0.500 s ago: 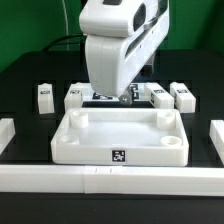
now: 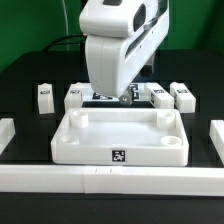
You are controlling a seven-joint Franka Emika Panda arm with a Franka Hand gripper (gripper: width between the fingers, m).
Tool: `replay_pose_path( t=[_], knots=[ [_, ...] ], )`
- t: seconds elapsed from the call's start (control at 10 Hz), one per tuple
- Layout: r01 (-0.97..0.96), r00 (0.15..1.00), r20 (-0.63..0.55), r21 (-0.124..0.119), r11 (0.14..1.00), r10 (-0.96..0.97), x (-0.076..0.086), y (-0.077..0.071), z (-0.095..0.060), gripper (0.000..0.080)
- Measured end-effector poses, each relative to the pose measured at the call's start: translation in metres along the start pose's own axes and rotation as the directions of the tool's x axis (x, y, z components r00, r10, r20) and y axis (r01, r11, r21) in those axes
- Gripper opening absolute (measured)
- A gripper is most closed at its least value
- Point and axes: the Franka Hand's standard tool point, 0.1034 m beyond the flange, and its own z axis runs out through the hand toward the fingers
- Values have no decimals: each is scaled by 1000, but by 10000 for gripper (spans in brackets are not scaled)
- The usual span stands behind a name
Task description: Assemble desk
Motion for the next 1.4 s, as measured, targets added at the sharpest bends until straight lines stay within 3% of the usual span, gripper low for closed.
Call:
replay_pose_path(
  t=[0.1, 0.2, 0.3, 0.4, 0.6, 1.0, 1.1, 1.2, 1.4],
  knots=[
    [0, 1000, 0, 0, 1000, 0, 0, 0, 0, 649],
    [46, 999, -8, -16, 999, -46, -2, 2, 1, 649],
    [171, 984, -41, -74, 983, -174, -14, 5, 7, 649],
    [207, 977, -41, -88, 974, -211, -23, -1, 12, 649],
    [408, 909, -19, -166, 898, -417, -36, -2, 26, 649],
    [394, 916, -20, -156, 906, -401, -39, -5, 30, 649],
    [434, 896, -8, -193, 880, -444, -43, -7, 34, 649],
    [444, 891, 0, -205, 872, -454, -50, -19, 46, 649],
    [441, 894, 0, -191, 877, -449, -61, -39, 69, 649]
  ],
)
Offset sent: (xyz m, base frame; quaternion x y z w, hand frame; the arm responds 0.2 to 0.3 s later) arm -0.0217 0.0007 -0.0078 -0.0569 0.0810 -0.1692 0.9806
